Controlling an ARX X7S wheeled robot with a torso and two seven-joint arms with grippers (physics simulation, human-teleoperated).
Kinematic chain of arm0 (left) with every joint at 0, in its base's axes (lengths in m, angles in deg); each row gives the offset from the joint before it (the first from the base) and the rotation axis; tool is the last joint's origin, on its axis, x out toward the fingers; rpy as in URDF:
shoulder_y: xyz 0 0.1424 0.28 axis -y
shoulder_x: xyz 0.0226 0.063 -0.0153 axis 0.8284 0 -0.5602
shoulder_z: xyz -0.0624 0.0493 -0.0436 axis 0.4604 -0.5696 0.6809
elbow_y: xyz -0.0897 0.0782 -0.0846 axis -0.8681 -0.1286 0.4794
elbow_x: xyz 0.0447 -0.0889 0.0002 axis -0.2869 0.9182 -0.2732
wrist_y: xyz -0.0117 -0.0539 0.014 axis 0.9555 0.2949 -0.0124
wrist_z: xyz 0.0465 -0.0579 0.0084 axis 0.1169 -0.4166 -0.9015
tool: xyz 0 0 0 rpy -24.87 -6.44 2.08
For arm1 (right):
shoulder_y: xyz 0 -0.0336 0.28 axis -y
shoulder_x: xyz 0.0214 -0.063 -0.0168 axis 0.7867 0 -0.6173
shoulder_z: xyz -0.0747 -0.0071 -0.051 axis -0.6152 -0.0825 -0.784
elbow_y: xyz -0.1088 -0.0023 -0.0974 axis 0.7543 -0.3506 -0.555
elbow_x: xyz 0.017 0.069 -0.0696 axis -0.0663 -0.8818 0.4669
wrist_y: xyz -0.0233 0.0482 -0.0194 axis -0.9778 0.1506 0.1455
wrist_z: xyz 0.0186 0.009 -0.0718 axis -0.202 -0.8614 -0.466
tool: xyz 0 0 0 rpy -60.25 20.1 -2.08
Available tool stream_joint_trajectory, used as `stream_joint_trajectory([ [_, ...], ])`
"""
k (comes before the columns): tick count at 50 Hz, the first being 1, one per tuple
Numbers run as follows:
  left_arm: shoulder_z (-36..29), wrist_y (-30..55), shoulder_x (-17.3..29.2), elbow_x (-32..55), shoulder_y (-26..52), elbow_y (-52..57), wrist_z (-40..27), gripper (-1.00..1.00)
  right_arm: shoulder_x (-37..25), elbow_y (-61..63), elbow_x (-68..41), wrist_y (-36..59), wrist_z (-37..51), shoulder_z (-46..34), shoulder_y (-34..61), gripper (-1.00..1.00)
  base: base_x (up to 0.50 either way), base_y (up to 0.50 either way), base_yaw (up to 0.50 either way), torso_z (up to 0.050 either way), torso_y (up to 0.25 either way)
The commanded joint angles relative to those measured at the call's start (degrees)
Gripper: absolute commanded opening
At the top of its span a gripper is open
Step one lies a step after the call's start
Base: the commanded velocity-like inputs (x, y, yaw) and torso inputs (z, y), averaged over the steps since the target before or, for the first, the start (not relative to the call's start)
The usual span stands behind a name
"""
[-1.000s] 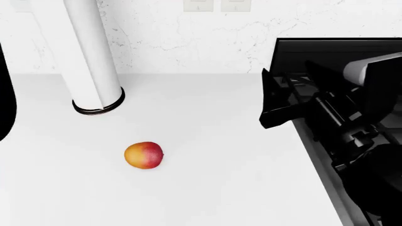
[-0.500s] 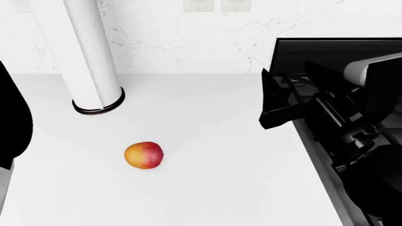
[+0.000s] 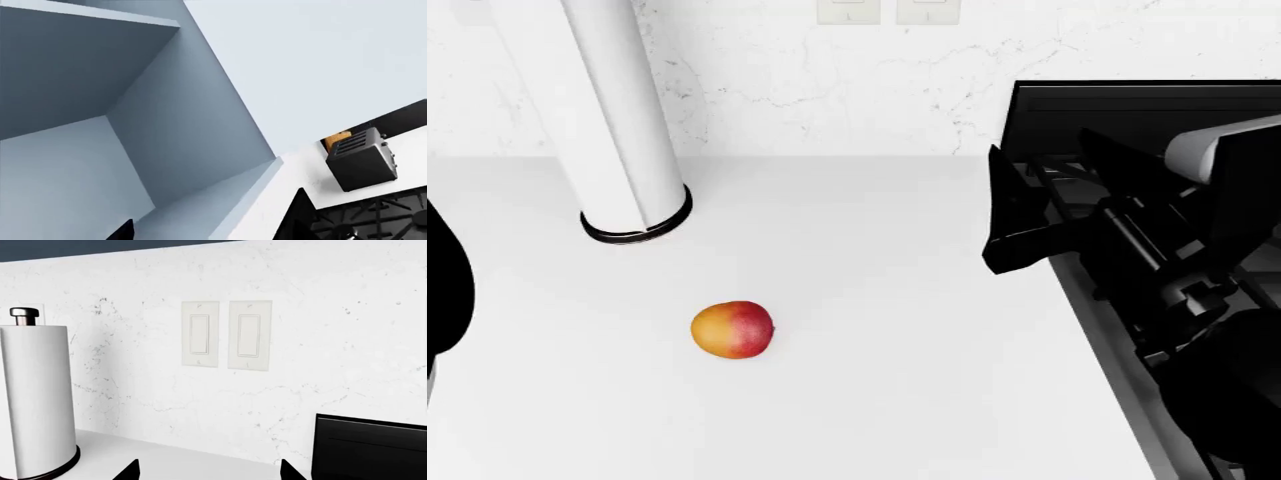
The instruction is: Pick the mango, radish from the counter and place them in the cabinet. Then close the cabinet.
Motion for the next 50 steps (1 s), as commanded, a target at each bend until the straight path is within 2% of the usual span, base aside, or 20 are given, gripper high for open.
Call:
stream_joint_trajectory([
  [1, -2.4, 5.5, 2.7, 3.7, -2.0, 3.8, 3.8, 1.0, -0.1, -0.1, 0.1, -0.4, 0.0, -0.2, -0.2, 1.0, 0.0, 0.0, 0.0, 0.0, 0.0],
  [25, -12.3, 10.5, 8.6, 7.2, -6.3, 8.7, 10.6, 1.0, -0.3, -0.2, -0.2, -0.7, 0.4, -0.4, -0.4, 1.0, 0.0, 0.0, 0.0, 0.0, 0.0],
  [38, -17.8, 9.3, 11.2, 6.7, -9.0, 9.6, 12.6, 1.0, -0.9, 0.0, -0.8, -0.9, 0.7, 0.1, -0.8, 1.0, 0.0, 0.0, 0.0, 0.0, 0.0],
  [50, -22.2, 13.7, 13.8, 8.4, -10.1, 11.0, 14.5, 1.0, -0.8, -0.1, -0.7, -1.2, 0.9, -0.1, -1.0, 1.0, 0.0, 0.0, 0.0, 0.0, 0.0],
])
